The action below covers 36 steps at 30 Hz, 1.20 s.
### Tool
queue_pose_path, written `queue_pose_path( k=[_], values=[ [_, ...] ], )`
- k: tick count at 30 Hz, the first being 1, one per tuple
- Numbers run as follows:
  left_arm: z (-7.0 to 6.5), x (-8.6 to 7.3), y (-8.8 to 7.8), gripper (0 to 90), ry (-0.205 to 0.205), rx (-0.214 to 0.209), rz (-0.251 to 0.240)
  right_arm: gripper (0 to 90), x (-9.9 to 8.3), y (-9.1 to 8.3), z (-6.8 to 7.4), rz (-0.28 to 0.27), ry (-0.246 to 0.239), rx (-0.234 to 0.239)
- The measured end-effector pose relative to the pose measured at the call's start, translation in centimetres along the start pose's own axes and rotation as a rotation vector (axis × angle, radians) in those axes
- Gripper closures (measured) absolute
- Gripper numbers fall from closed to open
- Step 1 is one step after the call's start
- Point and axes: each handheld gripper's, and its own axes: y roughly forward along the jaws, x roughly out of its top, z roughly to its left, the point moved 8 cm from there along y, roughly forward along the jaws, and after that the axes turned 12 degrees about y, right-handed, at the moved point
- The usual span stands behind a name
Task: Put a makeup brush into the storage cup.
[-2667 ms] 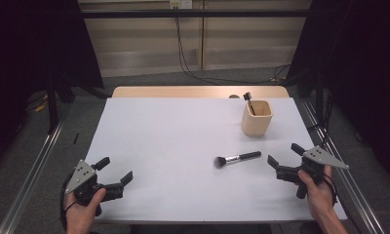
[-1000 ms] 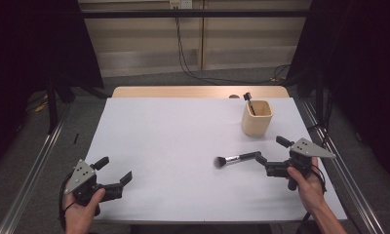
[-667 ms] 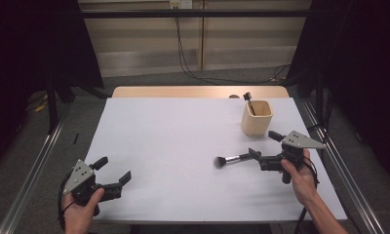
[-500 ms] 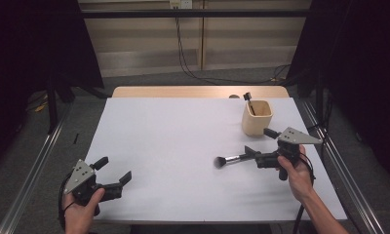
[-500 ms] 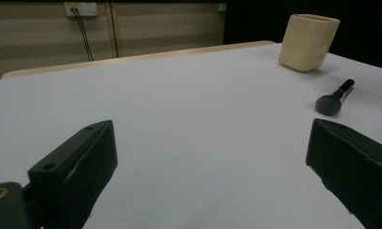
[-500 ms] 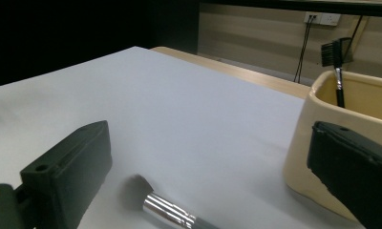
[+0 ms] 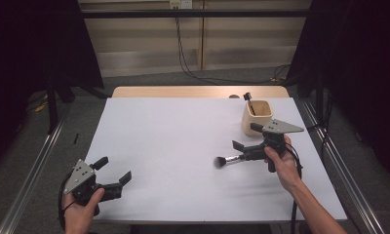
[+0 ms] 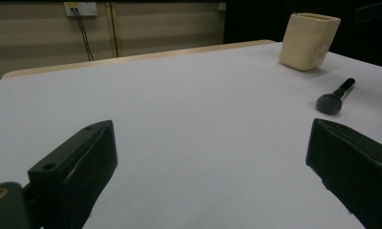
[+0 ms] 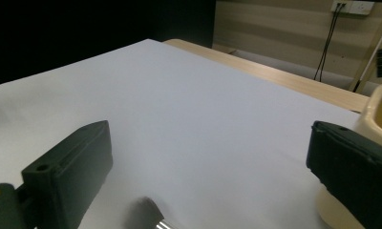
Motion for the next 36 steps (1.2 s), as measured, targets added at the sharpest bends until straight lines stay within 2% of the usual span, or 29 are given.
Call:
queue_pose_path(
  k=[4,11,16,19,21,28,31,36],
  values=[
    [0.0,0.0,0.1,3.6,-0.001,-0.002,0.003,4.6,0.0,0.9,0.4,0.045,-0.007,0.027],
    [0.0,-0.1,0.1,3.5,-0.001,-0.003,0.002,3.9,0.0,1.6,0.7,0.136,-0.027,0.066],
    [-0.1,-0.1,0.1,3.5,0.002,-0.006,0.006,4.9,-0.4,1.6,0.9,0.246,-0.044,0.111],
    [-0.1,-0.1,0.1,3.6,0.001,-0.005,0.008,6.2,-0.5,1.6,0.7,0.296,-0.061,0.114],
    [-0.1,-0.1,0.1,3.6,0.004,-0.007,0.009,6.1,-0.8,1.7,0.8,0.347,-0.058,0.134],
    [-0.1,-0.1,0.2,3.5,0.007,-0.008,0.01,4.7,-1.7,2.0,0.7,0.486,-0.116,0.158],
    [-0.2,-0.1,0.2,3.6,0.012,-0.014,0.013,4.1,-2.3,2.2,0.8,0.565,-0.136,0.17],
    [-0.2,-0.2,0.2,3.5,0.012,-0.014,0.016,6.1,-3.3,2.5,0.8,0.681,-0.201,0.166]
  ],
)
